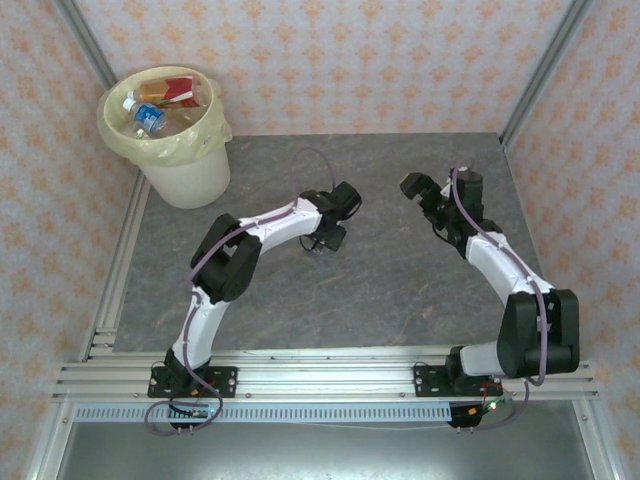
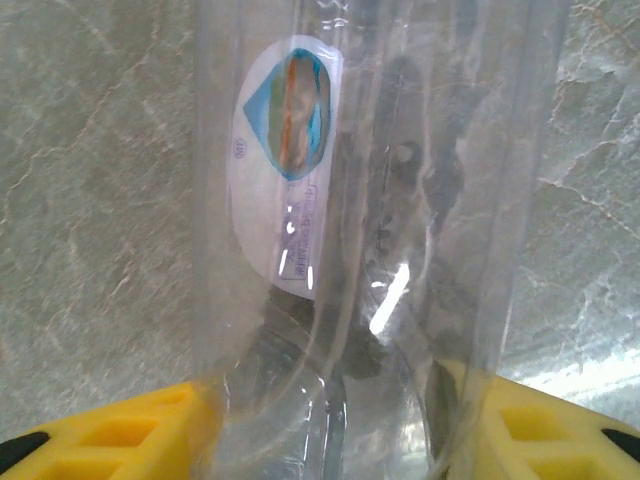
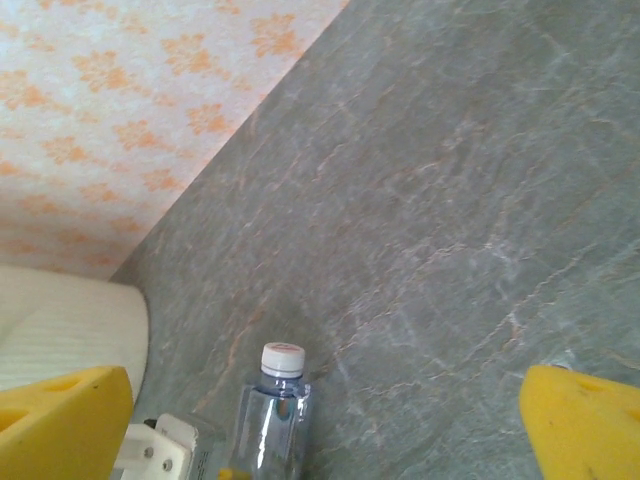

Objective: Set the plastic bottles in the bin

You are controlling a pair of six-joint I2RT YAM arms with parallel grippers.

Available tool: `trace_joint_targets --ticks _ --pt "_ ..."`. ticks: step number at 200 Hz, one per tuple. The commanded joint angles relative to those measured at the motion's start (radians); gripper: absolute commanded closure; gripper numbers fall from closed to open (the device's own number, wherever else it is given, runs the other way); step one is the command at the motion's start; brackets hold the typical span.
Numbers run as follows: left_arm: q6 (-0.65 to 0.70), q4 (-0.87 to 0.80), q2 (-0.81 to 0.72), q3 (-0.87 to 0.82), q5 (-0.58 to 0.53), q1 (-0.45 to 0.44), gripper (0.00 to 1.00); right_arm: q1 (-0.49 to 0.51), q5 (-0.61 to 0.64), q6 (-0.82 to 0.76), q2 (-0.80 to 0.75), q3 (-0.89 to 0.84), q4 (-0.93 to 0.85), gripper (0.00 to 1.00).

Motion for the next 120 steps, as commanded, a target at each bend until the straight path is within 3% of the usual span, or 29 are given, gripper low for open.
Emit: trace_joint_targets --ticks 1,50,92,120 --pt "-0.036 0.069 -0.126 -0.033 -0.053 0.002 0.47 0.006 -0.076 -0.032 -0.038 0.03 0.025 0.01" --pt "-0.067 0.133 -0.355 -0.101 -0.132 0.045 0.53 0.015 -0.058 -0.039 -0.079 0.047 0.027 0.01" --pt "-0.205 0.265 -0.583 -0.148 -0.124 0.194 0.53 0.017 -0.044 -0.038 -0.088 0.043 0.028 0.01" --pt "-0.2 0.324 -0.656 -0.091 -0.131 0.296 0.52 0.018 -0.039 -0.019 -0.083 0.036 0.032 0.01"
